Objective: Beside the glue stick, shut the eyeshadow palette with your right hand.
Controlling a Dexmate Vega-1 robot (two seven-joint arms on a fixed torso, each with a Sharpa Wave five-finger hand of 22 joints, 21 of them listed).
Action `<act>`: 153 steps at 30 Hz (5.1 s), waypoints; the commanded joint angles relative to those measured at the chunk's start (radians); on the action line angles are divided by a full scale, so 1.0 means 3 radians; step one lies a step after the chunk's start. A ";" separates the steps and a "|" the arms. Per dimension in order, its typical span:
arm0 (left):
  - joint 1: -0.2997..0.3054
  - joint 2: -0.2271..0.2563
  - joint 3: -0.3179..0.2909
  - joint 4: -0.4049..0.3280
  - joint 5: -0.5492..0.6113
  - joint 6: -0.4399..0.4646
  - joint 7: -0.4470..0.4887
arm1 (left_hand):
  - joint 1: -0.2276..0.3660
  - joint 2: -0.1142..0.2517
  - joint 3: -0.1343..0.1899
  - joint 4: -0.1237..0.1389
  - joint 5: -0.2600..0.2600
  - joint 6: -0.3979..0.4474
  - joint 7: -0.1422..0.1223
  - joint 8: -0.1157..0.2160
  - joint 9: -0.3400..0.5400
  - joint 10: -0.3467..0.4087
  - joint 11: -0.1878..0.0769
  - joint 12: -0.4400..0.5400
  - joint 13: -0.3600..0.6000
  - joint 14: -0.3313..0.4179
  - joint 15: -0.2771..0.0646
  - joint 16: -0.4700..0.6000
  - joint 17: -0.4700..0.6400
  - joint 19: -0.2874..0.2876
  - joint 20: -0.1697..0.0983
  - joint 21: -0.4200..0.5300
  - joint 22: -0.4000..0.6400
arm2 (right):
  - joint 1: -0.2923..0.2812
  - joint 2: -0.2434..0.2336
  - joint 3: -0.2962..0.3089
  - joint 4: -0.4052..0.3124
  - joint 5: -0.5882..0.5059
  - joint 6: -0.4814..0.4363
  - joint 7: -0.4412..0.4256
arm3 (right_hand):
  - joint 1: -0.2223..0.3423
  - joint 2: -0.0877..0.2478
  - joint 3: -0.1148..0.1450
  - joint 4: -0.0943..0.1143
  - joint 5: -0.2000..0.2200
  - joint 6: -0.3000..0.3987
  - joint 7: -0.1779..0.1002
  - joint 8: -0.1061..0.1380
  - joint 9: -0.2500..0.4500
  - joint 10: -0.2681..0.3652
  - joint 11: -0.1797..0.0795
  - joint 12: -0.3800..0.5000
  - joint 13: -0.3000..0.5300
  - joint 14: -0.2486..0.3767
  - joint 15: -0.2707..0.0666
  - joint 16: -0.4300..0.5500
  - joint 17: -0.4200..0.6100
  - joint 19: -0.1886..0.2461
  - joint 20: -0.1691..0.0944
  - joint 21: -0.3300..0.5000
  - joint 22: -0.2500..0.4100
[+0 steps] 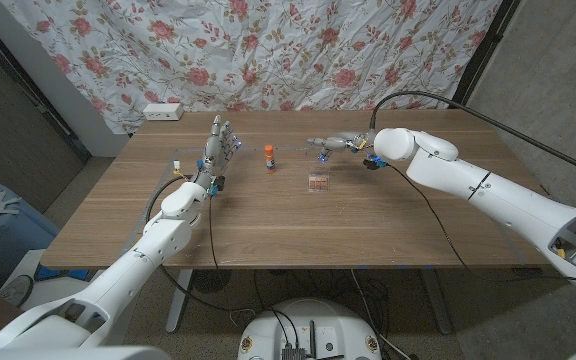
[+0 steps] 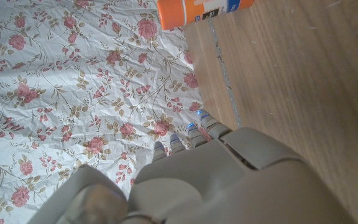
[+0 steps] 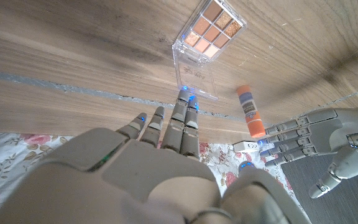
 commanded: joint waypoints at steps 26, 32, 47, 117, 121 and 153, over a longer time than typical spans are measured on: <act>0.0000 -0.0001 0.0000 0.0002 0.0001 -0.0004 -0.0001 | 0.0028 -0.0011 0.0009 0.0007 0.0010 -0.0005 -0.0018 0.0018 0.0011 -0.0005 -0.0030 0.0015 0.0011 -0.0030 -0.0236 0.0025 0.0011 0.0026 -0.0028 0.0022 0.0014 | -0.0281 -0.0107 0.0110 -0.0218 -0.0256 0.0226 -0.0106 | 0.0029 0.0086 -0.0031 0.0001 0.0039 -0.0099 -0.0053 -0.0066 0.0009 -0.0151 -0.0014 -0.0091 0.0010 0.0017 -0.0008 -0.0008 -0.0012 0.0025 0.0020 0.0009 0.0003; -0.0001 -0.0001 0.0000 0.0002 0.0000 -0.0004 -0.0001 | 0.0028 -0.0011 0.0010 0.0007 0.0010 -0.0004 -0.0018 0.0019 0.0011 -0.0002 -0.0028 0.0016 0.0011 -0.0030 -0.0237 0.0026 0.0011 0.0027 -0.0026 0.0022 0.0014 | -0.0328 -0.0122 0.0127 -0.0237 -0.0302 0.0263 -0.0150 | 0.0032 0.0087 -0.0031 -0.0001 0.0041 -0.0101 -0.0055 -0.0069 0.0009 -0.0145 -0.0016 -0.0090 0.0010 0.0022 -0.0012 -0.0008 -0.0013 0.0038 0.0018 0.0012 0.0003; -0.0002 0.0000 0.0001 0.0004 -0.0001 -0.0004 -0.0007 | 0.0029 -0.0011 0.0011 0.0007 0.0010 -0.0004 -0.0018 0.0019 0.0011 0.0003 -0.0024 0.0018 0.0011 -0.0031 -0.0236 0.0025 0.0011 0.0027 -0.0028 0.0022 0.0014 | -0.0504 -0.0139 0.0167 -0.0339 -0.0411 0.0238 -0.0279 | 0.0050 0.0100 -0.0022 -0.0011 0.0050 -0.0107 -0.0068 -0.0078 0.0010 -0.0172 -0.0021 -0.0109 0.0011 0.0033 -0.0044 -0.0010 -0.0022 0.0073 0.0009 0.0018 0.0002; -0.0001 0.0001 0.0001 0.0003 -0.0002 -0.0004 -0.0008 | 0.0028 -0.0013 0.0014 0.0008 0.0009 -0.0004 -0.0018 0.0019 0.0011 -0.0003 -0.0031 0.0016 0.0011 -0.0028 -0.0240 0.0026 0.0011 0.0027 -0.0030 0.0022 0.0014 | -0.1277 -0.0196 0.0315 -0.0189 -0.1040 0.0925 -0.1417 | 0.0197 0.0120 0.0086 -0.0126 0.0042 -0.0452 -0.0191 -0.0182 -0.0002 -0.0696 -0.0187 -0.0238 -0.0050 -0.0063 -0.0125 -0.0104 -0.0072 0.0255 -0.0047 0.0014 0.0001; -0.0001 -0.0001 0.0000 0.0003 0.0000 -0.0004 -0.0002 | 0.0028 -0.0013 0.0014 0.0008 0.0009 -0.0004 -0.0018 0.0019 0.0011 -0.0001 -0.0029 0.0017 0.0011 -0.0029 -0.0239 0.0026 0.0011 0.0026 -0.0027 0.0022 0.0014 | -0.1283 -0.0192 0.0301 -0.0144 -0.1112 0.0970 -0.1446 | 0.0197 0.0121 0.0094 -0.0128 0.0034 -0.0532 -0.0195 -0.0199 -0.0004 -0.0754 -0.0195 -0.0242 -0.0059 -0.0103 -0.0131 -0.0122 -0.0072 0.0244 -0.0067 0.0006 0.0001; -0.0002 -0.0002 0.0001 0.0004 0.0001 -0.0004 -0.0001 | 0.0028 -0.0014 0.0016 0.0009 0.0009 -0.0004 -0.0018 0.0019 0.0011 -0.0002 -0.0030 0.0016 0.0011 -0.0031 -0.0239 0.0025 0.0011 0.0027 -0.0030 0.0022 0.0014 | -0.1282 -0.0108 0.0203 0.0166 -0.1533 0.1169 -0.1710 | 0.0156 0.0137 0.0132 -0.0109 -0.0006 -0.0837 -0.0275 -0.0197 -0.0015 -0.1064 -0.0285 -0.0233 -0.0099 -0.0366 -0.0141 -0.0189 -0.0055 0.0129 -0.0079 -0.0024 0.0003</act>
